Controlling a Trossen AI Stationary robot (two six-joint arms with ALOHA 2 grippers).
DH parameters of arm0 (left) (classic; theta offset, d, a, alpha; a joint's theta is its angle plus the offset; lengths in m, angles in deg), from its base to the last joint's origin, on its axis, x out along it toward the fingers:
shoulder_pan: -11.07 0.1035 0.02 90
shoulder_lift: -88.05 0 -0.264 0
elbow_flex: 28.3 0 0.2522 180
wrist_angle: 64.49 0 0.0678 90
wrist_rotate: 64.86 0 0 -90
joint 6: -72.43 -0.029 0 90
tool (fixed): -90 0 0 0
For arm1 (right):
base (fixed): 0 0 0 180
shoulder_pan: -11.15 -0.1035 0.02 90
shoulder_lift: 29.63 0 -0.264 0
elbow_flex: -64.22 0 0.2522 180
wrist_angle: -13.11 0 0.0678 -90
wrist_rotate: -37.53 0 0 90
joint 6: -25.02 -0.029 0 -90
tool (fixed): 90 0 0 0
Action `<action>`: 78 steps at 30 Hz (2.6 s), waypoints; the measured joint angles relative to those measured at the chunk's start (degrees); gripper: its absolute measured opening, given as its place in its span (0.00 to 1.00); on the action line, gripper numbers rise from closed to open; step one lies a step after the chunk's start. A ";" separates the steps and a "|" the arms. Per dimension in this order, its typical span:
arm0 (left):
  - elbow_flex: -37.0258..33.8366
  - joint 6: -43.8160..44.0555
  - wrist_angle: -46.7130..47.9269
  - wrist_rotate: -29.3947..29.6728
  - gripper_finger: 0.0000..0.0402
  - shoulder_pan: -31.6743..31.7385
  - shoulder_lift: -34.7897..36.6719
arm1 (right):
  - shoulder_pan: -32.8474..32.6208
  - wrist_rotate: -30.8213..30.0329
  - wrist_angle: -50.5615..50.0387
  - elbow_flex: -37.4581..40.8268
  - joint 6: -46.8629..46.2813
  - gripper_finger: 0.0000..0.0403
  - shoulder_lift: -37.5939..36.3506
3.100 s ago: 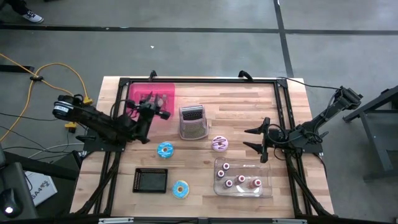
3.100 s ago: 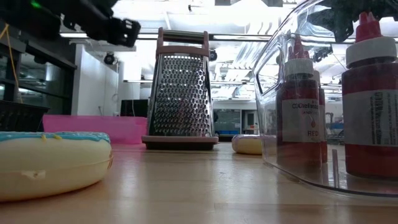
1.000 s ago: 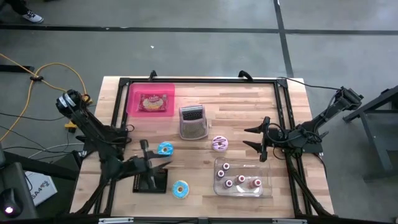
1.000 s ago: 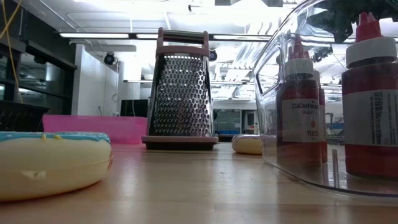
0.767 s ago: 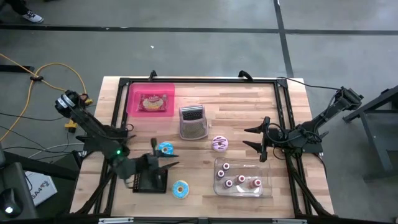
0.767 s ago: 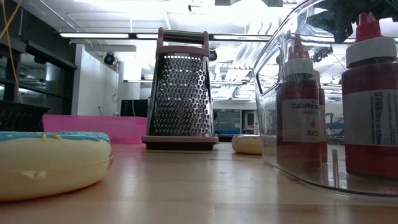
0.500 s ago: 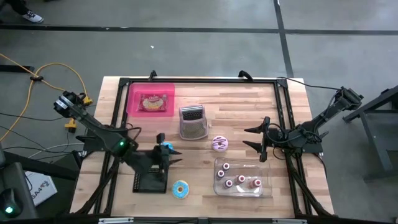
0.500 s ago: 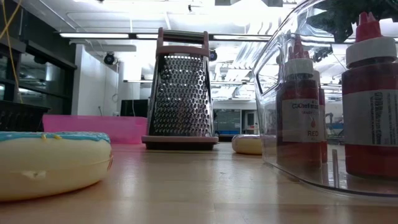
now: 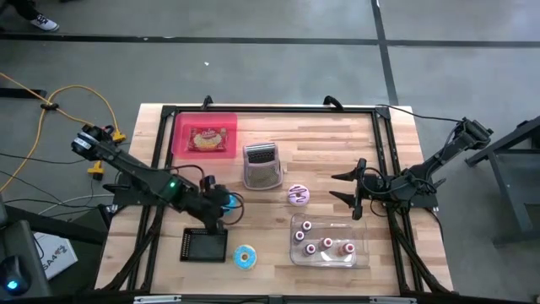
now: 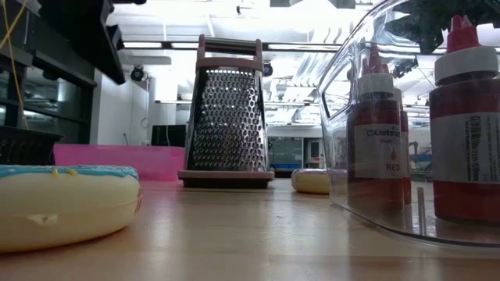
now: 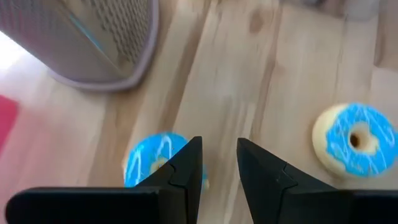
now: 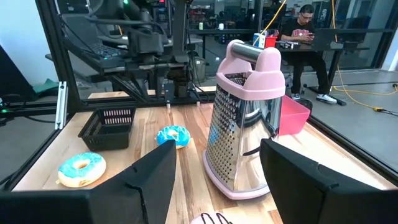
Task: Pick & Place Food Item
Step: Put the top blue donut into the black bin
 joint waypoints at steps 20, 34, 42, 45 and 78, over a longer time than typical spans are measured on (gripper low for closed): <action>0.00 -1.51 3.16 -7.55 0.24 2.28 0.00 | 0.00 0.00 -1.62 0.00 0.01 0.55 0.02; 0.00 2.36 3.14 -14.02 0.30 7.50 0.00 | 0.02 -0.24 -4.07 0.00 -1.38 0.55 0.02; -0.02 3.68 3.13 -13.91 0.48 7.60 0.00 | 0.02 -0.24 -4.26 0.00 -1.32 0.55 0.02; -0.04 5.36 3.09 -13.83 0.51 7.60 -0.71 | 0.02 -0.24 -4.28 0.00 -1.31 0.55 0.02; -0.13 -8.97 4.93 -15.27 0.53 7.17 -13.95 | 0.02 -0.24 -7.27 0.00 -1.09 0.55 0.02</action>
